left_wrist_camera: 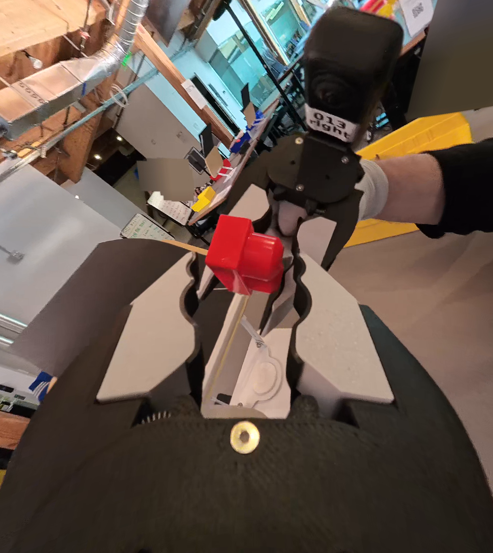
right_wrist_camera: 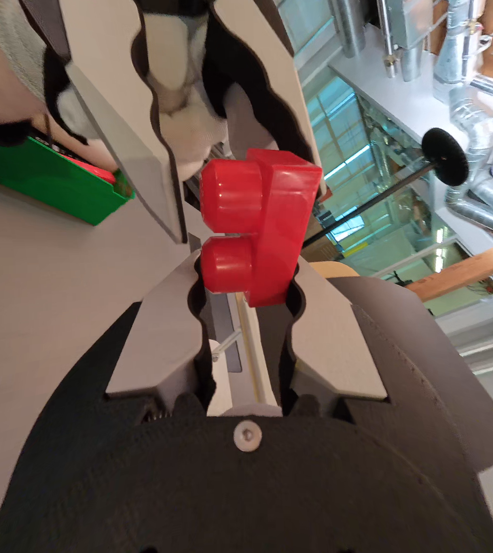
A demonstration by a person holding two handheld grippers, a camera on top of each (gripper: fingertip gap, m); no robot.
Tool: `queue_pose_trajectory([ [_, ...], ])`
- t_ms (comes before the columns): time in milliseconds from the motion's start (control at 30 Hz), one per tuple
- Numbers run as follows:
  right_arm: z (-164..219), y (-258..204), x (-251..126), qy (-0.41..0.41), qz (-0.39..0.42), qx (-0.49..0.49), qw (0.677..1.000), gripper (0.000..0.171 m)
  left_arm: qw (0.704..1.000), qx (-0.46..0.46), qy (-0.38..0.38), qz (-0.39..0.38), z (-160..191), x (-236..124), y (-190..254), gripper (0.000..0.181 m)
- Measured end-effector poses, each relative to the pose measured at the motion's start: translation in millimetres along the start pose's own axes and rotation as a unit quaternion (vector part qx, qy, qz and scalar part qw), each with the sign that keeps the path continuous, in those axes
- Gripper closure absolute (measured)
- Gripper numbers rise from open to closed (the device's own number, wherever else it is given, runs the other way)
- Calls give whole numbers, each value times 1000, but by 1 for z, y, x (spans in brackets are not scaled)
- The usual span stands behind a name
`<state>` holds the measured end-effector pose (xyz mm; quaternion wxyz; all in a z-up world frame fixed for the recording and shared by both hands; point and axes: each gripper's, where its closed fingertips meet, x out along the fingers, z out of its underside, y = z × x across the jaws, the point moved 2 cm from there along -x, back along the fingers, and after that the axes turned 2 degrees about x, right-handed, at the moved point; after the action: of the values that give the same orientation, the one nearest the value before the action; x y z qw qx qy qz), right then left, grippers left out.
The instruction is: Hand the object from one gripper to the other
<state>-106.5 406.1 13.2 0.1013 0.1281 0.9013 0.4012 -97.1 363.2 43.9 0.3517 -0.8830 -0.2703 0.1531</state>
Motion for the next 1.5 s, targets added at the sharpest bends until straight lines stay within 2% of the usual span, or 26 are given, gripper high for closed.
queue_pose_trajectory([
  [200, 7, 31, -3, -34, 125, -58, 990, 120, 999, 1, -6, -47, -4, -3, -14, 118],
  [500, -1, 61, -10, -35, 322, -91, 942, 121, 991, -83, 28, -105, -6, 12, -35, 124],
  [600, -2, 62, -10, -40, 350, -96, 931, 120, 989, -95, 45, -103, -9, 21, -31, 124],
  [767, -2, 60, -6, -44, 362, -106, 925, 121, 981, -100, 61, -156, -10, 25, -40, 136],
  [867, -2, 61, -7, -44, 365, -105, 924, 121, 980, -96, 69, -162, -11, 25, -40, 142],
  [1400, 2, 67, -10, -58, 374, -127, 917, 121, 979, -80, 62, -175, -14, 26, -40, 143],
  [1500, 2, 63, -6, -47, 353, -117, 927, 119, 979, -83, 59, -178, -14, 25, -41, 144],
])
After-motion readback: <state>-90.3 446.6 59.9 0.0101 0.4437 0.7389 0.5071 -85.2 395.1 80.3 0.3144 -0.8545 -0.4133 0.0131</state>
